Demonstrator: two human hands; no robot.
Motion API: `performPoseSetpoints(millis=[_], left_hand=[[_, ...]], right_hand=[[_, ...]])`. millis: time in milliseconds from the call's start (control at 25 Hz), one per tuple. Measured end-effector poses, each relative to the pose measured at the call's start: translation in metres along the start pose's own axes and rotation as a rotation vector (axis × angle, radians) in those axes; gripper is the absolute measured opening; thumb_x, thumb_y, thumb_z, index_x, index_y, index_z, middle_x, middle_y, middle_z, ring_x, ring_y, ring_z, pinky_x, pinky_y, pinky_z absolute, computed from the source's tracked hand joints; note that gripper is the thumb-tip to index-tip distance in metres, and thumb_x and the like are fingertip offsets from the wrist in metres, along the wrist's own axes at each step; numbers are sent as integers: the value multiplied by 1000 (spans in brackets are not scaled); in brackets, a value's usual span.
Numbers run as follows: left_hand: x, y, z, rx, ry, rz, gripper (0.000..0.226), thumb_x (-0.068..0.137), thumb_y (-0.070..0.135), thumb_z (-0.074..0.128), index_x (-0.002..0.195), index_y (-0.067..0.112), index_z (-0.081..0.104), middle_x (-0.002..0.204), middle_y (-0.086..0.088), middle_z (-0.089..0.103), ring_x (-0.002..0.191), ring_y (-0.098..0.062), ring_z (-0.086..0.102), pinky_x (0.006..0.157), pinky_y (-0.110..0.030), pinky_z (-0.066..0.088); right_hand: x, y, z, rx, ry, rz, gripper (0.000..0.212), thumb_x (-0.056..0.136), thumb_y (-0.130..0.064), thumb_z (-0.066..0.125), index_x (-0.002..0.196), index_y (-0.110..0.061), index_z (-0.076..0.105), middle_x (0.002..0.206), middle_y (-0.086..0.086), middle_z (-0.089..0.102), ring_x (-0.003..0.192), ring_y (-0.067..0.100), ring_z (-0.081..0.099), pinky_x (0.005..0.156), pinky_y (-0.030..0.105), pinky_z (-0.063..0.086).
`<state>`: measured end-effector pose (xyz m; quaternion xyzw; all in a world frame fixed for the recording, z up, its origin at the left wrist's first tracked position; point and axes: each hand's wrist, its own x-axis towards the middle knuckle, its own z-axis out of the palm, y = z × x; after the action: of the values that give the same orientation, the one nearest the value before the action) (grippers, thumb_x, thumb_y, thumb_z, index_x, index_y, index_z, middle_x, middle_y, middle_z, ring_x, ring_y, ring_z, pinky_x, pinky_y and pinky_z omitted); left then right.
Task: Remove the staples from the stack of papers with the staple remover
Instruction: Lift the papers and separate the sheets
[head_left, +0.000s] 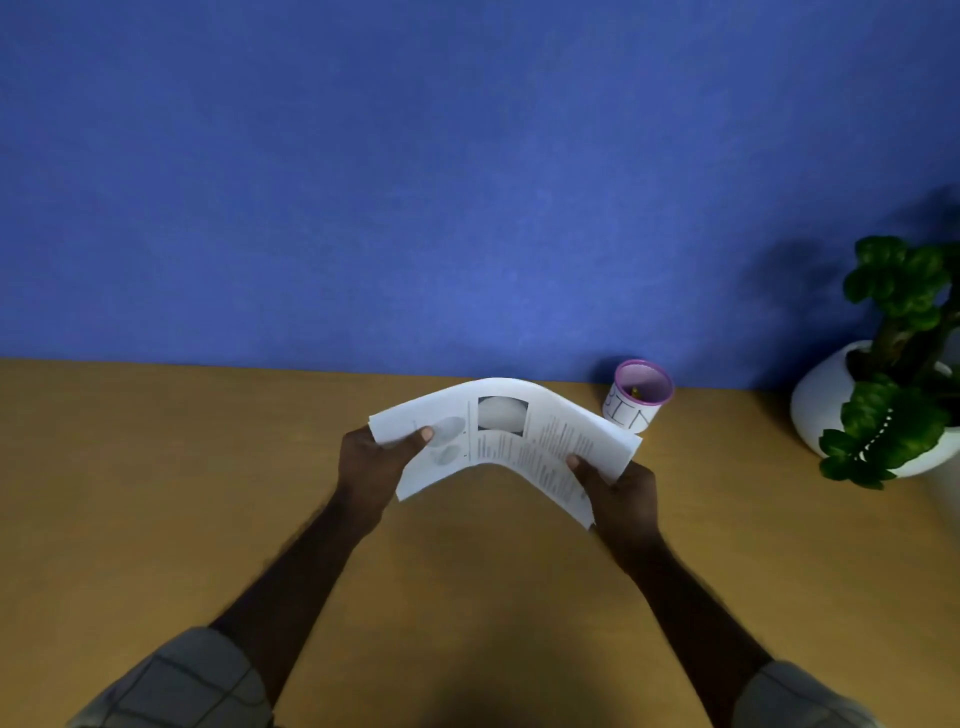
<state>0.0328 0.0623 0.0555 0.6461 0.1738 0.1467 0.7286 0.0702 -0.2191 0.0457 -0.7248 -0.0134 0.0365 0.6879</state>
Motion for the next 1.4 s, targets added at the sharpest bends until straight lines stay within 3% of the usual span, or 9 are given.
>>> performPoseSetpoints(millis=[240, 440, 600, 720, 840, 960, 1080, 1240, 1400], left_hand=[[-28, -33, 0, 135, 138, -188, 19, 79, 11, 83, 86, 25, 73, 101, -5, 77, 80, -11, 74, 62, -26, 58], [-32, -38, -5, 82, 84, -33, 23, 80, 11, 83, 92, 30, 77, 96, 12, 78, 87, -7, 75, 64, -20, 58], [-31, -45, -9, 248, 130, -149, 19, 78, 15, 84, 81, 30, 72, 77, 20, 75, 85, -12, 74, 54, -16, 53], [-14, -34, -11, 373, 117, -168, 13, 79, 19, 83, 83, 25, 72, 92, 5, 78, 80, -7, 70, 56, -20, 53], [10, -6, -15, 675, 29, -137, 19, 80, 23, 81, 96, 17, 76, 104, -7, 75, 78, -16, 66, 68, -29, 54], [32, 41, -15, 1004, -133, -23, 30, 77, 29, 81, 102, 14, 77, 102, -6, 76, 78, -18, 64, 67, -26, 44], [41, 89, -2, 1178, -368, 118, 35, 74, 31, 83, 107, 19, 74, 102, 3, 73, 86, -15, 64, 69, -25, 42], [41, 131, 30, 1470, -516, 267, 40, 77, 38, 81, 111, 19, 72, 110, -1, 73, 94, -21, 67, 72, -28, 46], [37, 152, 48, 1610, -545, 340, 35, 82, 39, 76, 111, 20, 72, 112, -4, 71, 99, -25, 65, 74, -30, 44]], right_hand=[[-15, 30, 6, -90, 21, 162, 26, 83, -8, 73, 101, -24, 62, 96, -4, 70, 95, 17, 68, 56, 18, 55], [-18, 36, 6, -78, 76, 132, 33, 86, -12, 71, 116, -19, 61, 100, -7, 69, 93, 7, 67, 61, 16, 56], [-22, 45, 2, -185, 22, 213, 32, 85, -10, 71, 115, -10, 59, 103, 2, 67, 103, 24, 65, 68, 29, 58], [-17, 38, 0, -198, -12, 242, 32, 82, -10, 74, 111, -10, 62, 104, 3, 69, 104, 27, 66, 73, 37, 60], [-10, 17, -8, -245, 32, 102, 53, 73, -24, 83, 119, -23, 57, 114, -1, 68, 107, 24, 65, 74, 33, 59], [6, -18, -14, -564, 222, -113, 95, 63, -49, 86, 142, -25, 37, 143, -1, 51, 127, 20, 49, 101, 47, 46], [22, -59, -3, -629, 78, -276, 100, 60, -55, 85, 144, -26, 37, 143, -3, 50, 130, 17, 45, 107, 43, 39], [26, -95, 24, -550, -417, -249, 78, 71, -35, 84, 139, -27, 46, 123, -13, 63, 111, 5, 59, 93, 30, 52], [20, -98, 39, -396, -372, -203, 16, 88, -12, 68, 103, -11, 74, 96, 7, 76, 83, 14, 71, 77, 43, 59]])
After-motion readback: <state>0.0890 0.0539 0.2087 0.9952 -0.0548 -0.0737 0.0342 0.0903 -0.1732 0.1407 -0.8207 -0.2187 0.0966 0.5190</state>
